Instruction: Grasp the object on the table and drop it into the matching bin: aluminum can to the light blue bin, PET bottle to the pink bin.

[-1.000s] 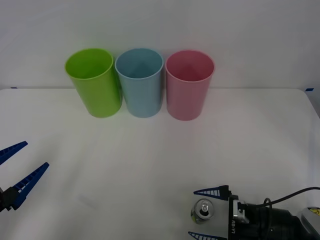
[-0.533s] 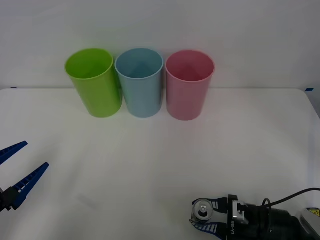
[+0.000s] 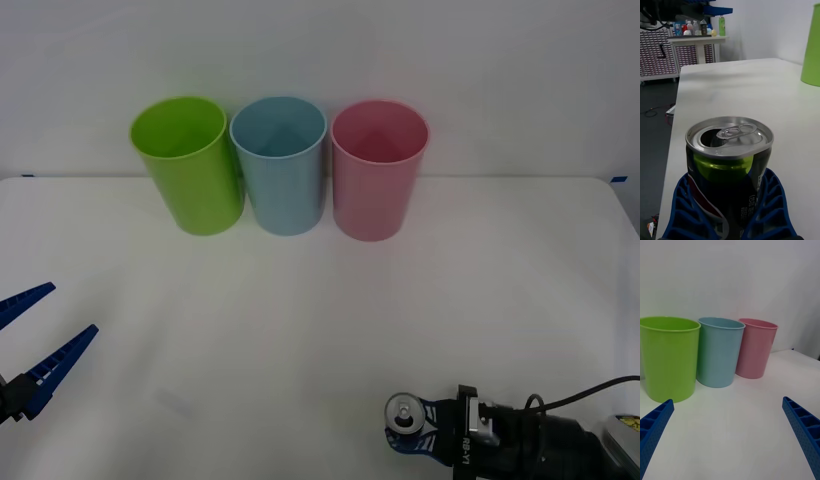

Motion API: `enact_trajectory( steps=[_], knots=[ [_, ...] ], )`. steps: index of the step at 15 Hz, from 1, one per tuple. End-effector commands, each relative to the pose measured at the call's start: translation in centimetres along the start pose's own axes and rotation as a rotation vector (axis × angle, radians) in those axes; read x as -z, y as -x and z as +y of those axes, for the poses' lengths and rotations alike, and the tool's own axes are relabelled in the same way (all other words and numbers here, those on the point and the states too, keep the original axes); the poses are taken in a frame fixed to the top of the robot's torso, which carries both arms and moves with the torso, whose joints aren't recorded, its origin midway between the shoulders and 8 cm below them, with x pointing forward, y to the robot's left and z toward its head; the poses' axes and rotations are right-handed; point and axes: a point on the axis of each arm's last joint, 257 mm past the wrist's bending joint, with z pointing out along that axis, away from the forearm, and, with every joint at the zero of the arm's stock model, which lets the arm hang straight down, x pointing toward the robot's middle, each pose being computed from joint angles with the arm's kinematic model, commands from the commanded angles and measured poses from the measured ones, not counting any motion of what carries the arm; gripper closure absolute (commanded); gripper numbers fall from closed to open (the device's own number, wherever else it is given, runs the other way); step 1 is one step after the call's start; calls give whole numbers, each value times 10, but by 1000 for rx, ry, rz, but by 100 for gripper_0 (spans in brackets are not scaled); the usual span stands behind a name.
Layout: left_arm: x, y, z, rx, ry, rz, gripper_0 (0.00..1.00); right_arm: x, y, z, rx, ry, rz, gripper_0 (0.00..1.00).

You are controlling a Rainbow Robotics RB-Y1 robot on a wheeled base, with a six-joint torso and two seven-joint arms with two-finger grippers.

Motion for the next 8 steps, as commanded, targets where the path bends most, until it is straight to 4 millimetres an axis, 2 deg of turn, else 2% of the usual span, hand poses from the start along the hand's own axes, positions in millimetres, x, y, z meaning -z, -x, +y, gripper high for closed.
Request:
enact_trajectory(
  steps=[1,5,8],
  knots=[
    [0,0,0,0,0,0,0,0,17,-8,10,-8,-32,100],
    [0,0,0,0,0,0,0,1,45,-17,-32,-11,-63,100],
    [0,0,0,0,0,0,0,6,79,-29,-37,-38,-89,100]
  ],
)
